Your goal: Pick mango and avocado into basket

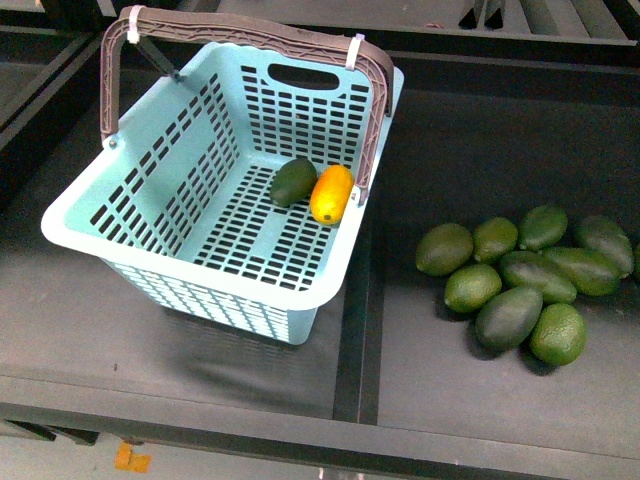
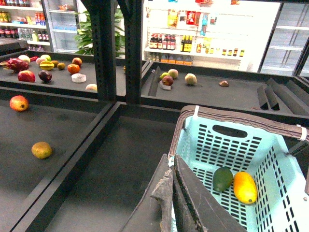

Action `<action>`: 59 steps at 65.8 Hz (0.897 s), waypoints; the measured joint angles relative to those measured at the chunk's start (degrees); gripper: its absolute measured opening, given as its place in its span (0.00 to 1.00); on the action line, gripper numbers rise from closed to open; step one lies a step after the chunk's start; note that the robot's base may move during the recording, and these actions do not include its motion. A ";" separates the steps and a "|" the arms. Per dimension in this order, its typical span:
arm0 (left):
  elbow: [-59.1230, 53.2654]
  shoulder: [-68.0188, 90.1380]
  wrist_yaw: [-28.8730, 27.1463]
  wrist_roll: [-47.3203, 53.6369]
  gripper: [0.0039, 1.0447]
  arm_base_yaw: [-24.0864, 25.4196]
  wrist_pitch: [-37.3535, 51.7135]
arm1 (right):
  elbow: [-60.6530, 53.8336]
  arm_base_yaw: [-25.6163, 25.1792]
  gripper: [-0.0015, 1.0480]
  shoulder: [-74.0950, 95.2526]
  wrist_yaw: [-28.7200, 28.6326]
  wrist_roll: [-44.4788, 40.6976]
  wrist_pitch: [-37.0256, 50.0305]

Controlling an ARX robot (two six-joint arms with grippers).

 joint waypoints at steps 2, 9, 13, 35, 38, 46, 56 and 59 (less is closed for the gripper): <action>0.00 -0.09 0.00 -0.02 0.02 0.00 -0.04 | 0.00 0.00 0.92 0.00 0.00 0.00 0.00; 0.00 -0.11 0.00 0.00 0.02 -0.02 -0.11 | 0.00 0.00 0.92 0.00 0.00 0.00 0.00; 0.00 -0.11 0.00 0.00 0.02 -0.02 -0.11 | 0.00 0.00 0.92 0.00 0.00 0.00 0.00; 0.00 -0.11 0.00 -0.02 0.10 -0.02 -0.11 | 0.00 0.00 0.92 0.00 0.00 0.00 0.00; 0.00 -0.11 0.00 -0.02 0.20 -0.02 -0.11 | 0.00 0.00 0.92 0.00 0.00 0.00 0.00; 0.00 -0.11 0.00 0.00 0.81 -0.02 -0.11 | 0.00 0.00 0.92 0.00 0.00 0.00 0.00; 0.00 -0.11 0.00 0.07 0.92 -0.02 -0.11 | 0.00 0.00 0.92 0.00 0.00 0.00 0.00; 0.00 -0.11 0.00 0.07 0.92 -0.02 -0.11 | 0.00 0.00 0.92 0.00 0.00 0.00 0.00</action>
